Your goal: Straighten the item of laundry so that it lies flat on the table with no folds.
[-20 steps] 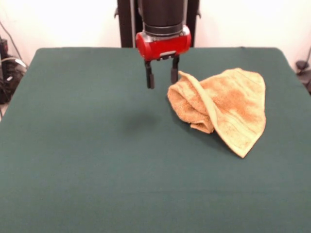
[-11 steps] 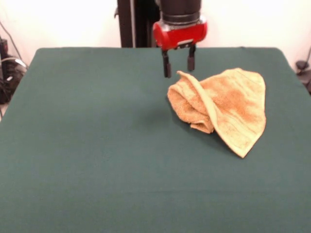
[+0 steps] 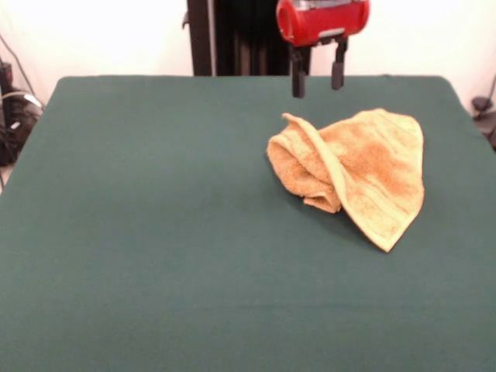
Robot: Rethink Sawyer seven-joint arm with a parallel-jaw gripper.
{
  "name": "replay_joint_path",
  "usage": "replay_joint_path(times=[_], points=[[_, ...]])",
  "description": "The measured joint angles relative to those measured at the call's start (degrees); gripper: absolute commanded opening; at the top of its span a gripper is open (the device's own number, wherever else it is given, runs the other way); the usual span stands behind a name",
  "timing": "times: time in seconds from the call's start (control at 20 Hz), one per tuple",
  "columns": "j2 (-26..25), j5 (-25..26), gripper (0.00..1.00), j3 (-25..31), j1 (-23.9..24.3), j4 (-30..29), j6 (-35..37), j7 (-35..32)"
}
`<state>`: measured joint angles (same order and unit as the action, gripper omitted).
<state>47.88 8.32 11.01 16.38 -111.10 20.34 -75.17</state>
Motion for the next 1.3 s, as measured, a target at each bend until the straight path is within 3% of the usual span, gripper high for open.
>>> replay_joint_path(times=[0.25, 1.3], points=[[-0.2, -0.9, 1.0, 0.2, 0.8, 0.0, -0.1, 0.0], [-16.3, -1.0, 1.0, 0.2, 0.6, 0.3, -14.5, 0.0]])
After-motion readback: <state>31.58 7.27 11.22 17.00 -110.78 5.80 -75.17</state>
